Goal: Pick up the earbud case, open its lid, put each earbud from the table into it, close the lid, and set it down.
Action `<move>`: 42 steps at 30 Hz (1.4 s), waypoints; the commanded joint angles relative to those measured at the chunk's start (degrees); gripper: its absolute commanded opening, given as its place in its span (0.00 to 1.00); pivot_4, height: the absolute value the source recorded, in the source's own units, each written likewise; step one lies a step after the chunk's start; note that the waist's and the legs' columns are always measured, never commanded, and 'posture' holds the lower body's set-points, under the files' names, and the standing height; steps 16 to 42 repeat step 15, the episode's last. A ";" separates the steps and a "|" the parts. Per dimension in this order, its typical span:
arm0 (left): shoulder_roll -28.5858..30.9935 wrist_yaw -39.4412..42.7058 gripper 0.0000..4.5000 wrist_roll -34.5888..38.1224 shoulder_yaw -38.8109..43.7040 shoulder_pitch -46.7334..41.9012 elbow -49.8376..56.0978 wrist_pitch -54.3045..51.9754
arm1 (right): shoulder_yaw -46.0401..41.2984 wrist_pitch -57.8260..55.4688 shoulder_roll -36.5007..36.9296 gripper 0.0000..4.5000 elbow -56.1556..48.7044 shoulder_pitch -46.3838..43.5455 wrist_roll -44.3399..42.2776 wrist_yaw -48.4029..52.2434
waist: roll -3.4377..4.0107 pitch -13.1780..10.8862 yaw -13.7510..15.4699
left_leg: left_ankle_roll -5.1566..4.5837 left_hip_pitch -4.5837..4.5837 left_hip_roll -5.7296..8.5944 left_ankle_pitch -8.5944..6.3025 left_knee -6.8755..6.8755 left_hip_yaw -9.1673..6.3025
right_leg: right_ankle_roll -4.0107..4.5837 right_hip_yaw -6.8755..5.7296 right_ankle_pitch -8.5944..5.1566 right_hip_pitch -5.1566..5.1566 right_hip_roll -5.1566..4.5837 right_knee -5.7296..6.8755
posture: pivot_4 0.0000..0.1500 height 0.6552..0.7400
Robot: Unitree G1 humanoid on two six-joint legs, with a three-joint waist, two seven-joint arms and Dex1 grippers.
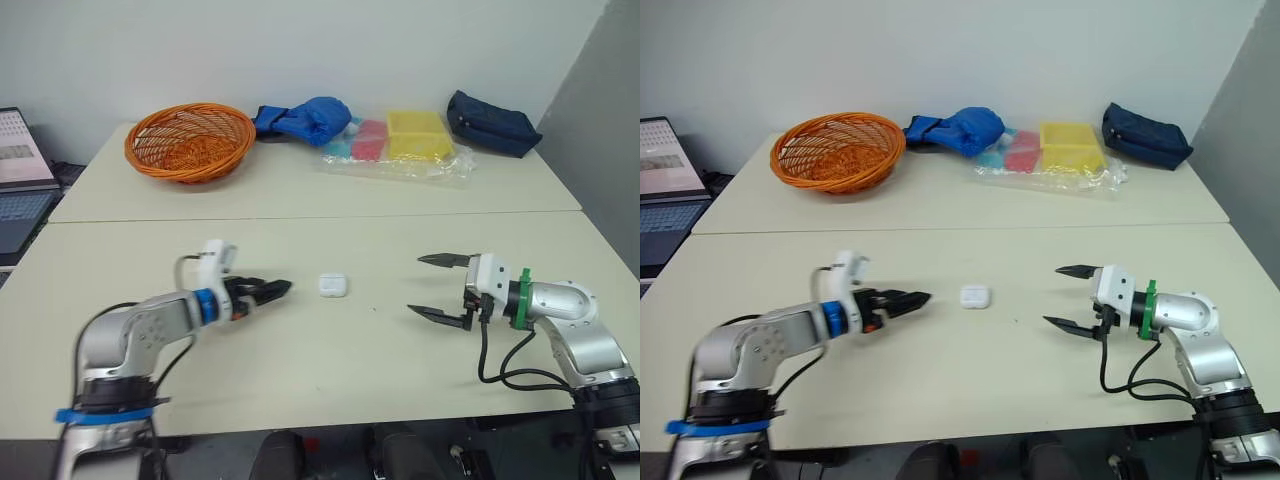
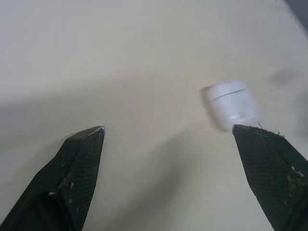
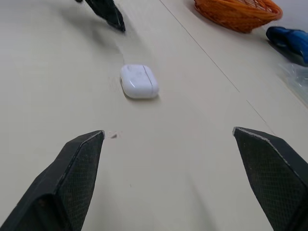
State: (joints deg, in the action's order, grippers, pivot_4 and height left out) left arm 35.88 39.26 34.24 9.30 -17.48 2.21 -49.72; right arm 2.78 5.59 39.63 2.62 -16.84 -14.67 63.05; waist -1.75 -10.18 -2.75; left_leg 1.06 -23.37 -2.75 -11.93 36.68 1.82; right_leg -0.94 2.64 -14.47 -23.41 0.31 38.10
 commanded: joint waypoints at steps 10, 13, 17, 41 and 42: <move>7.78 14.25 0.99 -18.30 -1.90 4.40 -9.69 47.14 | -5.35 -6.55 2.31 1.00 -4.10 -0.46 -6.38 0.92 | -0.04 -0.01 1.34 | -0.02 -0.48 0.06 -0.01 -0.08 0.18 | 0.03 -0.17 0.02 -0.27 -1.03 -0.21 | 1.00 1.00; 7.34 14.54 0.99 -19.25 -2.39 2.89 -12.99 50.84 | -5.19 -7.31 2.08 1.00 -4.25 -0.66 -6.22 0.65 | -0.04 -0.01 1.46 | -0.02 -0.54 0.07 -0.01 -0.08 0.20 | -0.02 -0.28 0.01 -0.32 -1.00 -0.17 | 1.00 1.00; 7.11 14.88 0.99 -18.97 -2.69 2.40 -13.44 50.89 | -5.26 -7.42 2.07 1.00 -4.17 -0.71 -6.13 0.64 | -0.04 -0.01 1.46 | -0.02 -0.54 0.06 -0.01 -0.07 0.23 | -0.29 -0.31 -0.12 -0.32 -0.93 -0.13 | 1.00 1.00; 7.11 14.88 0.99 -18.97 -2.69 2.40 -13.44 50.89 | -5.26 -7.42 2.07 1.00 -4.17 -0.71 -6.13 0.64 | -0.04 -0.01 1.46 | -0.02 -0.54 0.06 -0.01 -0.07 0.23 | -0.29 -0.31 -0.12 -0.32 -0.93 -0.13 | 1.00 1.00; 7.11 14.88 0.99 -18.97 -2.69 2.40 -13.44 50.89 | -5.26 -7.42 2.07 1.00 -4.17 -0.71 -6.13 0.64 | -0.04 -0.01 1.46 | -0.02 -0.54 0.06 -0.01 -0.07 0.23 | -0.29 -0.31 -0.12 -0.32 -0.93 -0.13 | 1.00 1.00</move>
